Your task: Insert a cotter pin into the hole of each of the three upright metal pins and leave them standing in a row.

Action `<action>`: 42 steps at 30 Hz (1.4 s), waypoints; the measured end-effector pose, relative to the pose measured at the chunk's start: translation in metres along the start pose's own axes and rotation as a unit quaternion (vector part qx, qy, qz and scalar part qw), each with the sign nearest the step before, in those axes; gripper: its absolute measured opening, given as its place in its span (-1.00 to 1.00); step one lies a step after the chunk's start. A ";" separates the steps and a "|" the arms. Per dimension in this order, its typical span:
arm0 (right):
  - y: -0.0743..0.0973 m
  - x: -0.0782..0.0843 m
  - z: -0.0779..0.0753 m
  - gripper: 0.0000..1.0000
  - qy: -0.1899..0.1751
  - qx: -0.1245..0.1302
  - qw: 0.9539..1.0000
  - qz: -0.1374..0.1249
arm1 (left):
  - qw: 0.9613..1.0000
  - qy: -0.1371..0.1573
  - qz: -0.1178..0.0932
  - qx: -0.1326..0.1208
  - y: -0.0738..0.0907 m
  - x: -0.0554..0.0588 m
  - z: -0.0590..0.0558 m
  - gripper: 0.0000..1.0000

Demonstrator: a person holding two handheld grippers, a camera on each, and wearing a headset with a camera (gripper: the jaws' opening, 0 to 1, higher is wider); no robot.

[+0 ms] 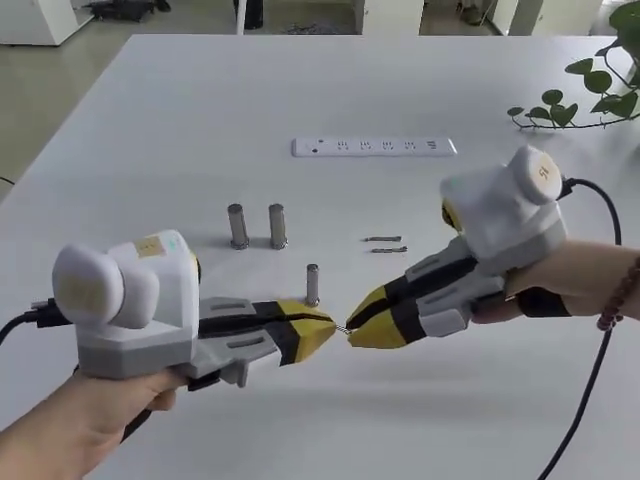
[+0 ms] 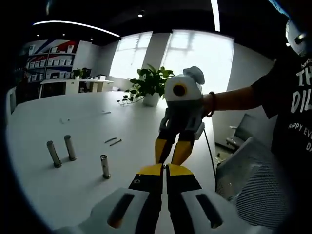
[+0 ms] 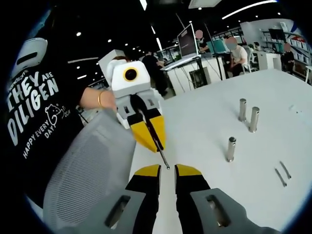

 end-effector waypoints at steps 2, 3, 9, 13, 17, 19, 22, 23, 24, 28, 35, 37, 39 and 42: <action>-0.001 0.000 0.001 -0.89 0.002 -0.005 1.000 0.004 | 1.000 -0.001 -0.001 0.004 0.000 0.000 -0.001 -1.00; -0.002 0.000 0.002 -0.90 0.004 -0.007 1.000 0.005 | 1.000 -0.001 0.000 0.009 0.000 0.000 -0.001 -1.00; -0.004 -0.001 0.004 -1.00 0.008 -0.022 1.000 0.005 | 1.000 -0.002 0.000 0.017 -0.001 0.000 -0.003 -1.00; -0.004 -0.002 0.004 -1.00 0.014 -0.025 1.000 0.009 | 1.000 -0.002 -0.001 0.019 0.000 0.001 -0.003 -1.00; -0.003 -0.003 0.004 -1.00 0.020 -0.025 0.999 0.015 | 1.000 0.009 -0.006 0.023 0.001 0.004 -0.001 -1.00; -0.002 -0.004 0.004 -1.00 0.026 -0.022 0.999 0.019 | 1.000 0.011 -0.008 0.023 0.001 0.005 -0.001 -1.00; -0.001 -0.006 0.005 -1.00 0.042 -0.015 0.998 0.033 | 1.000 0.013 -0.007 0.022 0.000 0.007 -0.001 -1.00; -0.001 -0.006 0.004 -1.00 0.052 -0.011 0.998 0.040 | 1.000 0.009 -0.006 0.020 -0.001 0.008 0.000 -1.00; -0.001 -0.008 0.005 -1.00 0.065 -0.008 0.997 0.050 | 1.000 0.006 -0.004 0.019 -0.001 0.008 0.000 -1.00; -0.002 -0.010 0.006 -1.00 0.088 -0.006 0.993 0.075 | 1.000 -0.007 0.003 0.017 -0.004 0.009 -0.001 -1.00; -0.004 -0.012 0.001 -1.00 0.113 0.011 0.988 0.100 | 1.000 -0.017 0.012 -0.003 -0.005 0.011 0.002 -0.96; -0.005 -0.013 -0.001 -1.00 0.129 0.026 0.985 0.114 | 1.000 -0.019 0.015 -0.011 -0.005 0.011 0.004 -0.96; -0.005 -0.014 -0.005 -1.00 0.142 0.044 0.980 0.132 | 1.000 -0.020 0.016 -0.018 -0.005 0.011 0.005 -0.90; -0.003 -0.015 -0.014 -1.00 0.152 0.067 0.976 0.142 | 1.000 -0.004 0.011 -0.028 -0.003 0.012 0.009 -0.90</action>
Point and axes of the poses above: the centre of the closed fingertips' face, and the gripper's own axes: y roughly backward along the fingers, z roughly to its left, x roughly out of its underside, the point moved 10 cm from there along y, roughly backward along the fingers, and after that the axes turned 4 degrees about x, right-handed, at the moved point
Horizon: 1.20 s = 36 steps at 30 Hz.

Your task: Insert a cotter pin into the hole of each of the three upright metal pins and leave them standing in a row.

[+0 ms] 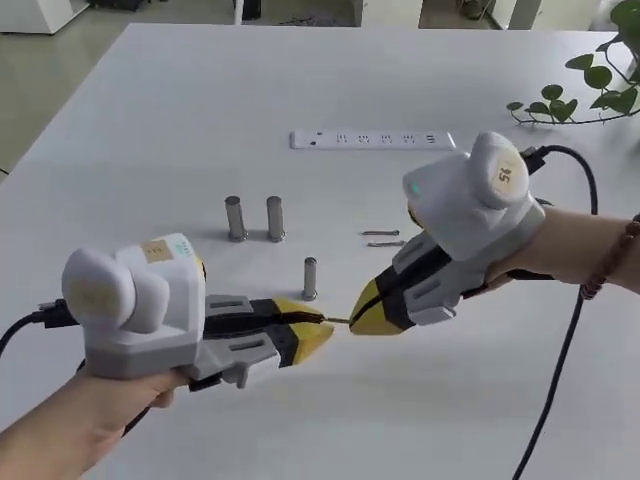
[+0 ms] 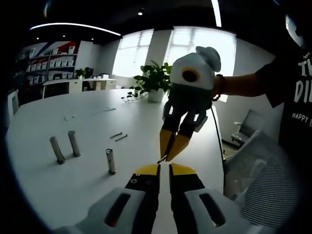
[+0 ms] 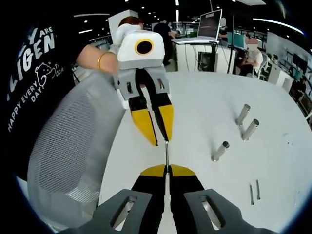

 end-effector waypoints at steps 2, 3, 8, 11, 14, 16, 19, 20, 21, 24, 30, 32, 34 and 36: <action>0.000 0.001 -0.006 -1.00 0.003 0.011 1.000 0.009 | 1.000 0.003 -0.004 -0.002 0.000 0.000 0.001 -0.91; 0.000 0.001 -0.009 -1.00 0.004 0.019 1.000 0.013 | 1.000 0.001 -0.002 -0.006 0.000 0.000 0.003 -0.90; 0.000 0.002 -0.028 -1.00 0.000 0.034 0.999 0.017 | 1.000 -0.003 0.005 -0.028 0.000 0.004 0.009 -0.87; -0.002 0.002 -0.032 -1.00 0.000 0.043 0.999 0.029 | 0.999 -0.010 0.009 -0.048 -0.001 0.006 0.013 -0.82; -0.006 0.005 -0.035 -1.00 0.005 0.047 0.998 0.049 | 0.997 -0.018 0.014 -0.069 -0.004 0.008 0.018 -0.75; -0.008 0.007 -0.037 -1.00 0.005 0.050 0.997 0.056 | 0.996 -0.026 0.018 -0.084 -0.005 0.008 0.022 -0.73; -0.010 0.008 -0.041 -1.00 0.001 0.054 0.997 0.059 | 0.994 -0.027 0.022 -0.101 -0.008 0.010 0.029 -0.68; -0.010 0.008 -0.042 -1.00 -0.004 0.052 0.997 0.060 | 0.994 -0.030 0.025 -0.106 -0.008 0.011 0.031 -0.66; -0.011 0.008 -0.043 -1.00 -0.008 0.052 0.997 0.061 | 0.992 -0.032 0.030 -0.114 -0.010 0.012 0.033 -0.65; -0.012 0.008 -0.046 -1.00 -0.011 0.055 0.996 0.067 | 0.991 -0.035 0.035 -0.126 -0.013 0.013 0.038 -0.63; -0.017 0.011 -0.059 -1.00 -0.014 0.059 0.995 0.079 | 0.986 -0.042 0.049 -0.156 -0.024 0.016 0.053 -0.62; -0.018 0.011 -0.061 -1.00 -0.012 0.058 0.995 0.081 | 0.986 -0.036 0.047 -0.157 -0.028 0.016 0.055 -0.62; -0.020 0.011 -0.064 -1.00 -0.016 0.054 0.995 0.080 | 0.985 -0.039 0.052 -0.162 -0.032 0.016 0.058 -0.62; -0.022 0.011 -0.066 -1.00 -0.014 0.056 0.995 0.084 | 0.984 -0.043 0.058 -0.166 -0.035 0.015 0.061 -0.62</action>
Point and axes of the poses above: the centre of the closed fingertips' face, and the gripper's own axes: y roughly backward along the fingers, z roughly to its left, x roughly out of its underside, the point moved 10 cm from there along y, roughly backward along the fingers, and after that the axes turned 4 degrees about x, right-handed, at the moved point
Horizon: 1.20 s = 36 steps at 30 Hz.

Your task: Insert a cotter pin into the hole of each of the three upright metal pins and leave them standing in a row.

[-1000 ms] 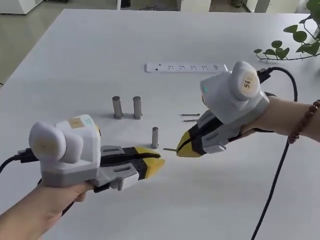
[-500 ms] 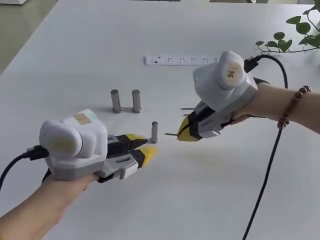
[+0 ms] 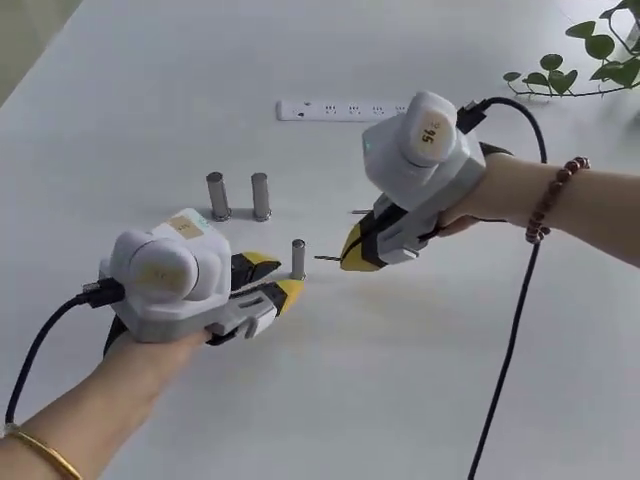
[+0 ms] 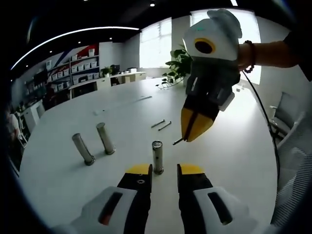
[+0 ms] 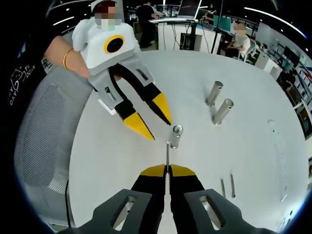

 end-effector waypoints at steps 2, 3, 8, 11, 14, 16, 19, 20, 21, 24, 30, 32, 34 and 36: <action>-0.001 0.000 -0.003 -1.00 -0.001 0.000 1.000 0.000 | 1.000 0.000 0.002 -0.004 -0.004 -0.001 0.003 -0.62; -0.002 0.000 -0.004 -1.00 -0.001 0.000 1.000 -0.001 | 1.000 -0.001 0.003 -0.005 -0.006 -0.002 0.004 -0.63; -0.003 -0.001 -0.004 -1.00 0.000 0.001 1.000 -0.004 | 1.000 -0.010 0.009 -0.008 -0.013 -0.004 0.007 -0.63; -0.004 -0.002 -0.007 -1.00 0.001 0.003 1.000 -0.007 | 1.000 -0.012 0.011 -0.007 -0.017 -0.004 0.008 -0.64; -0.005 -0.003 -0.006 -1.00 -0.001 0.000 1.000 -0.009 | 1.000 -0.012 0.015 -0.003 -0.021 -0.004 0.009 -0.67; -0.006 -0.003 -0.006 -1.00 -0.001 -0.001 1.000 -0.009 | 1.000 -0.016 0.018 -0.002 -0.022 -0.004 0.010 -0.68; -0.007 -0.003 -0.008 -1.00 -0.002 -0.002 1.000 -0.011 | 1.000 -0.017 0.019 0.005 -0.024 -0.004 0.011 -0.78; -0.008 -0.003 -0.009 -1.00 -0.003 -0.001 1.000 -0.011 | 1.000 -0.020 0.021 0.004 -0.025 -0.004 0.011 -0.78; -0.008 -0.003 -0.010 -1.00 -0.003 0.000 1.000 -0.012 | 0.999 -0.023 0.022 0.004 -0.026 -0.004 0.011 -0.78; -0.009 -0.004 -0.010 -1.00 -0.004 0.001 1.000 -0.013 | 0.999 -0.023 0.024 0.004 -0.028 -0.003 0.012 -0.80; -0.011 -0.008 -0.009 -1.00 0.000 -0.001 1.000 -0.013 | 1.000 -0.018 0.022 0.003 -0.031 -0.002 0.013 -0.85; -0.011 -0.010 -0.008 -1.00 0.002 -0.001 1.000 -0.012 | 1.000 -0.018 0.021 0.004 -0.031 -0.002 0.013 -0.85; -0.011 -0.010 -0.009 -1.00 0.005 0.000 1.000 -0.012 | 1.000 -0.014 0.019 0.007 -0.031 -0.002 0.013 -0.85; -0.012 -0.012 -0.009 -1.00 0.009 0.001 1.000 -0.008 | 1.000 -0.012 0.018 0.006 -0.031 -0.003 0.012 -0.86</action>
Point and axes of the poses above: the centre of the closed fingertips' face, and the gripper's own axes: y roughly backward along the fingers, z roughly to its left, x roughly out of its underside, the point moved 10 cm from there along y, roughly backward along the fingers, and after that the axes turned 4 degrees about x, right-handed, at the moved point
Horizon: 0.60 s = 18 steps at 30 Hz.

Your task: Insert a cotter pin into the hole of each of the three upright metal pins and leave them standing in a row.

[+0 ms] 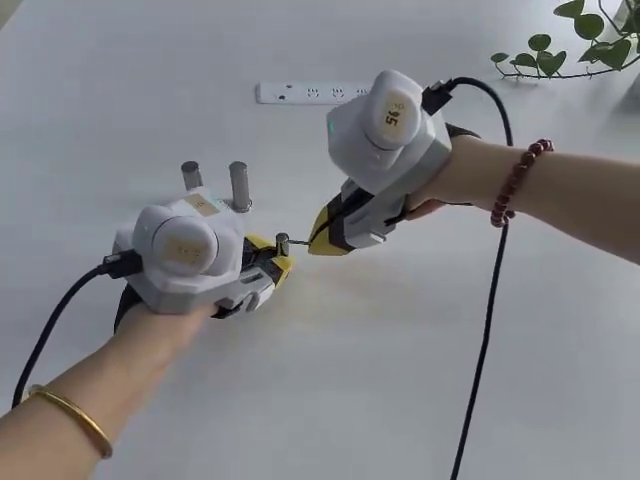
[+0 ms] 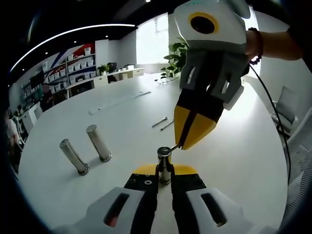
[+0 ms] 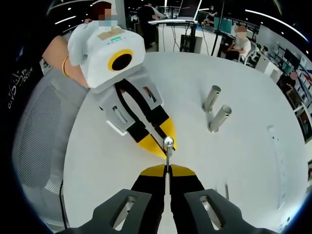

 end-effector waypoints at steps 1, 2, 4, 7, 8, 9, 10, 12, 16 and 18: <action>0.000 -0.001 0.001 -1.00 0.002 0.001 1.000 0.002 | 1.000 0.001 0.000 -0.001 0.000 0.000 0.000 -0.86; 0.000 -0.002 0.001 -1.00 0.003 0.001 1.000 0.003 | 1.000 0.003 -0.001 -0.003 0.000 0.000 0.000 -0.86; 0.000 -0.003 0.002 -1.00 0.005 0.002 1.000 0.007 | 1.000 0.002 -0.003 -0.005 0.000 0.000 -0.001 -0.86; 0.001 -0.005 0.004 -1.00 0.005 0.002 1.000 0.009 | 1.000 -0.001 -0.003 -0.008 0.000 0.000 -0.002 -0.86; 0.001 -0.005 0.004 -1.00 0.006 0.003 1.000 0.011 | 1.000 -0.001 -0.003 -0.009 0.000 0.000 -0.002 -0.86; 0.001 -0.006 0.004 -1.00 0.007 0.004 1.000 0.012 | 1.000 0.001 -0.004 -0.011 0.000 0.001 -0.002 -0.86; 0.001 -0.006 0.004 -1.00 0.007 0.004 1.000 0.012 | 1.000 0.001 -0.005 -0.012 0.000 0.001 -0.002 -0.86; 0.001 -0.008 0.005 -1.00 0.005 0.004 1.000 0.012 | 1.000 0.002 -0.005 -0.014 0.000 0.001 -0.002 -0.86; 0.000 -0.011 0.005 -1.00 0.010 0.009 1.000 0.011 | 1.000 0.004 -0.007 -0.017 0.000 0.002 -0.002 -0.86; -0.001 -0.013 0.005 -1.00 0.011 0.011 1.000 0.012 | 1.000 0.004 -0.009 -0.020 -0.001 0.002 -0.003 -0.86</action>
Point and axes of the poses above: the centre of the closed fingertips' face, and the gripper's own axes: y roughly backward along the fingers, z roughly to its left, x roughly out of its underside, the point moved 10 cm from there along y, roughly backward along the fingers, and after that the axes turned 4 degrees about x, right-handed, at the moved point
